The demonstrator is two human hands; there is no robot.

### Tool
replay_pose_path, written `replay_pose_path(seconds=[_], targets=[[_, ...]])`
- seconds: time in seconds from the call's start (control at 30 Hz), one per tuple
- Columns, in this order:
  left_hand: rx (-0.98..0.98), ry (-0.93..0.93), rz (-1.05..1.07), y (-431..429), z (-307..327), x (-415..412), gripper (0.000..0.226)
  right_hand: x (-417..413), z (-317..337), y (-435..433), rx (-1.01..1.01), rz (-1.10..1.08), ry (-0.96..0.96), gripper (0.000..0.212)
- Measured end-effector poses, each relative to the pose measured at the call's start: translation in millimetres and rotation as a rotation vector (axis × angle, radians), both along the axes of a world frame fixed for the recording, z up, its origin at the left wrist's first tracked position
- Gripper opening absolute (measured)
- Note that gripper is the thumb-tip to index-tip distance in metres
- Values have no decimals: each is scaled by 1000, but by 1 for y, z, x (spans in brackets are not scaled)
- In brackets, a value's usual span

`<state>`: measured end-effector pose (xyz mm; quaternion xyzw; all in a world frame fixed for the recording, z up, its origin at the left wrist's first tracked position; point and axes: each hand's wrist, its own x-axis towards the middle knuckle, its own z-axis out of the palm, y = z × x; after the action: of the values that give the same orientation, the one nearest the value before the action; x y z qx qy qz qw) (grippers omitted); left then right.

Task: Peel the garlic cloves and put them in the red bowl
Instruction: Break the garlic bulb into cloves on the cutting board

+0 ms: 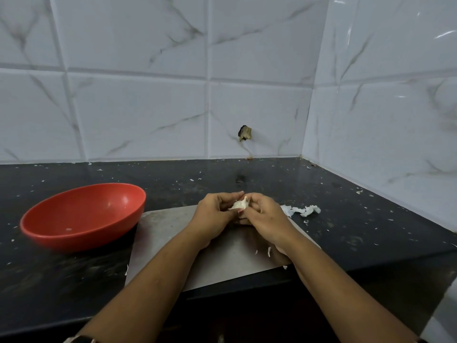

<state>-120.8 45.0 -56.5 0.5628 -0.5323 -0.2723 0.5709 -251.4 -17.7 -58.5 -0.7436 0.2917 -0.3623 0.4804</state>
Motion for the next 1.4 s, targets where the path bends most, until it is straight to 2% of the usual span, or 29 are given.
replay_pose_path(seconds=[0.13,0.27,0.4,0.5,0.77,1.0,1.23,1.4], targets=[[19,0,-37,1,-1,5,47,-2,2,-1,163,93,-120,21],[30,24,-93,4,2,4,55,-1,0,-2,138,71,-135,22],[36,168,-105,4,4,1,42,-2,0,0,131,85,-107,20],[33,145,-38,3,3,2,39,-3,1,3,123,99,-81,21],[39,136,-44,5,4,3,34,-6,3,4,130,152,-75,19],[30,109,-50,7,5,3,31,-7,1,2,-63,84,62,35],[15,60,-18,7,4,1,28,-7,6,10,-222,40,135,24],[15,43,0,7,4,1,27,-4,7,13,-318,-23,186,32]])
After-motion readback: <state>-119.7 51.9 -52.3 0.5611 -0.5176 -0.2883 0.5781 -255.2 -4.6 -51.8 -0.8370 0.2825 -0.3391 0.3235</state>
